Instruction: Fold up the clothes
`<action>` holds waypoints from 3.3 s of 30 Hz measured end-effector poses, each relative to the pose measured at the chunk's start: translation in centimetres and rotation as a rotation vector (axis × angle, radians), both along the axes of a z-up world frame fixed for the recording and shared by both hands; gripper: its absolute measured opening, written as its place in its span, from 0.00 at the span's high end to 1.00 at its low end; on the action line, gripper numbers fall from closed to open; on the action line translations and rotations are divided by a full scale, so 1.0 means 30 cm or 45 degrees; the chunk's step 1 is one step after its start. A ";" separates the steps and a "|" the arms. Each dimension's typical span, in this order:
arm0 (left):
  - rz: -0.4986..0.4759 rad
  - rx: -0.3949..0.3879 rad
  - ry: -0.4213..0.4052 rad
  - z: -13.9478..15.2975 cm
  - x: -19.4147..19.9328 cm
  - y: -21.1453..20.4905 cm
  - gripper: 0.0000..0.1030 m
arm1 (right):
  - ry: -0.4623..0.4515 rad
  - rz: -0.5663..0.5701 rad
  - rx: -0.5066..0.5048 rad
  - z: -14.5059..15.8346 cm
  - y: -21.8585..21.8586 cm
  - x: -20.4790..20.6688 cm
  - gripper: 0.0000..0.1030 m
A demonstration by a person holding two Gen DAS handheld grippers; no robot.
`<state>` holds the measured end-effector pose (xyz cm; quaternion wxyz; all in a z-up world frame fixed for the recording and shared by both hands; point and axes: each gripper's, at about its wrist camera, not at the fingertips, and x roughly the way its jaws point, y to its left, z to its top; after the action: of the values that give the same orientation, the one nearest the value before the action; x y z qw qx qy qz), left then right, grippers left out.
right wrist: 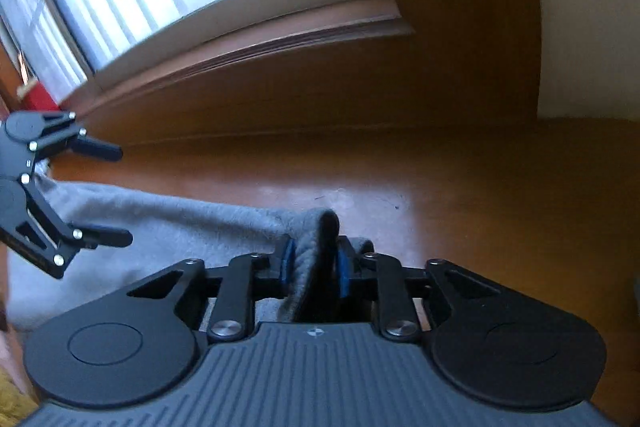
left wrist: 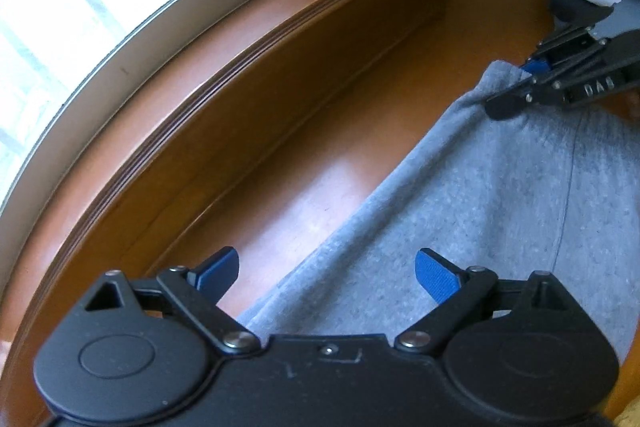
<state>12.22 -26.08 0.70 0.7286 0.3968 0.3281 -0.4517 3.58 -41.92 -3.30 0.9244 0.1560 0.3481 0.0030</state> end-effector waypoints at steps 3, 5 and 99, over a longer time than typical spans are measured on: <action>-0.006 0.002 0.032 -0.020 -0.013 -0.017 0.08 | -0.016 -0.030 -0.161 0.041 0.025 -0.029 0.42; -0.005 0.003 0.059 -0.035 -0.014 -0.024 0.08 | -0.060 -0.031 -0.236 0.079 0.027 -0.057 0.43; 0.348 -0.194 0.182 -0.052 -0.076 0.349 0.05 | -0.222 0.783 -0.206 0.079 0.736 0.606 0.75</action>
<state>9.95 -15.61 -0.87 0.7860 0.2592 0.3946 -0.3991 21.75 -19.86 -0.93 0.9159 -0.0311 0.2976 0.2676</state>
